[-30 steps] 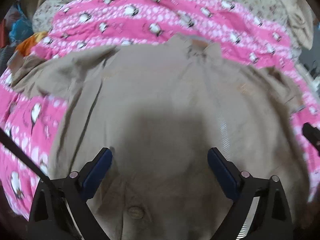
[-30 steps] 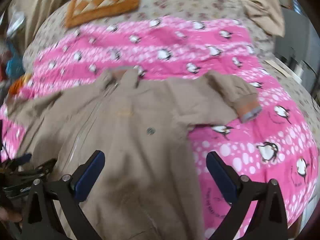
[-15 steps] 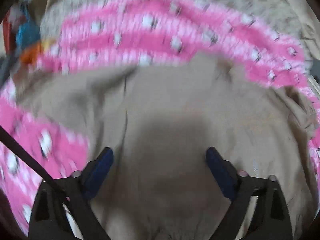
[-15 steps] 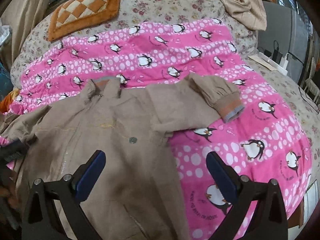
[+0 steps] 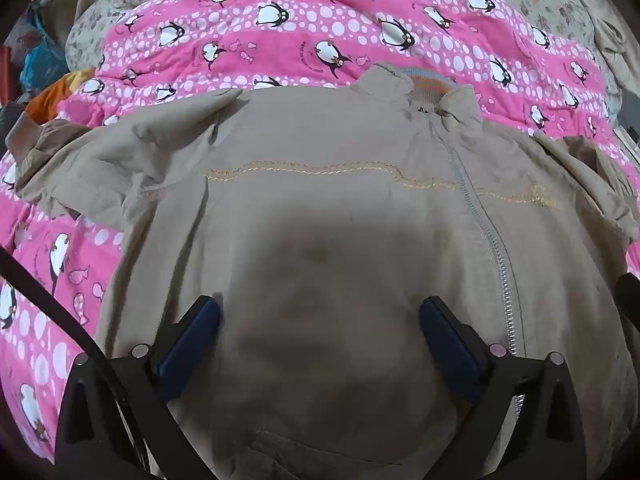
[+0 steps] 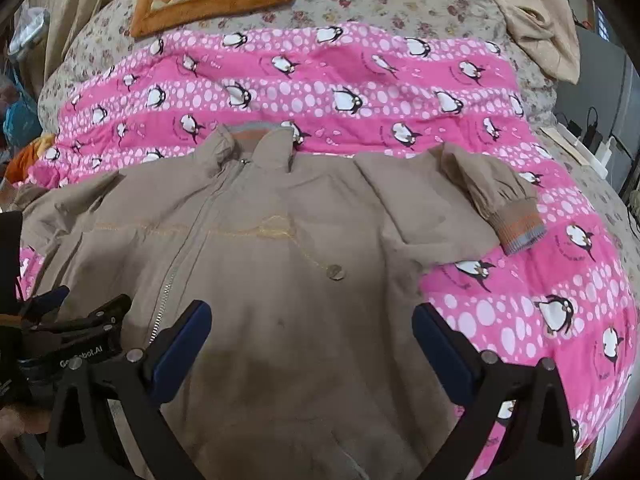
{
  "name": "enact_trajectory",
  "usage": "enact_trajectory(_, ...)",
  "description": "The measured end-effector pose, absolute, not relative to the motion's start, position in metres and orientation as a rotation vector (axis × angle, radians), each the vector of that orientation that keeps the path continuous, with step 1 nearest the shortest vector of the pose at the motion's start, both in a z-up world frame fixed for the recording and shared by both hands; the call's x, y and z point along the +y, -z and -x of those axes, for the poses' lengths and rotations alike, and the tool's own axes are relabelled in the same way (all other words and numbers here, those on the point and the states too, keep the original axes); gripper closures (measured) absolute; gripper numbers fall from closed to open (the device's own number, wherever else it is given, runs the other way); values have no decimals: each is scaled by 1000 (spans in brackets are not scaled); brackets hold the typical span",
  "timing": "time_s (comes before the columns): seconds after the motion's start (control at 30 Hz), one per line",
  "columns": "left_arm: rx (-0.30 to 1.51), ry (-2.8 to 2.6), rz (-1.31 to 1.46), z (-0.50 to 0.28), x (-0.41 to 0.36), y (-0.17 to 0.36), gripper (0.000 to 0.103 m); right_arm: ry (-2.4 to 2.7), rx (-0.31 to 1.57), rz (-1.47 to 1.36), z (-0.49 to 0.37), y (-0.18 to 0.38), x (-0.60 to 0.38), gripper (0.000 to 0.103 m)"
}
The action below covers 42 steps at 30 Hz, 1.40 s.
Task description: Fold large clothes
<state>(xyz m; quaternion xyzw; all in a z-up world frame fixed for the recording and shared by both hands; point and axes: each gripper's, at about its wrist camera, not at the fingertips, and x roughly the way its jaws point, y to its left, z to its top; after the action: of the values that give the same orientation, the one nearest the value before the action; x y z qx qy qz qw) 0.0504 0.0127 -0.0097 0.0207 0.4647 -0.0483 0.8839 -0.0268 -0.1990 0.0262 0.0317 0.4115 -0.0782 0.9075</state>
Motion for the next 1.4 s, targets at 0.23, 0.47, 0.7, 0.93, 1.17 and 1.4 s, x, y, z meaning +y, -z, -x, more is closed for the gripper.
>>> enact_trajectory(0.23, 961, 91, -59, -49, 10, 12, 15, 153, 726, 4, 35, -46, -184, 1)
enact_trajectory(0.47, 944, 84, -61, -47, 9, 12, 15, 170, 726, 15, 35, -46, -186, 1)
enact_trajectory(0.7, 934, 83, -59, -46, 11, 12, 14, 159, 810, -118, 33, -31, -207, 1)
enact_trajectory(0.93, 921, 83, -62, -45, 10, 12, 14, 155, 820, -49, 35, -32, -201, 1)
enact_trajectory(1.17, 916, 80, -62, -45, 10, 12, 14, 189, 857, -58, 32, -28, -208, 1)
enact_trajectory(1.4, 916, 79, -72, -44, 9, 12, 14, 183, 856, -28, 28, -24, -202, 1)
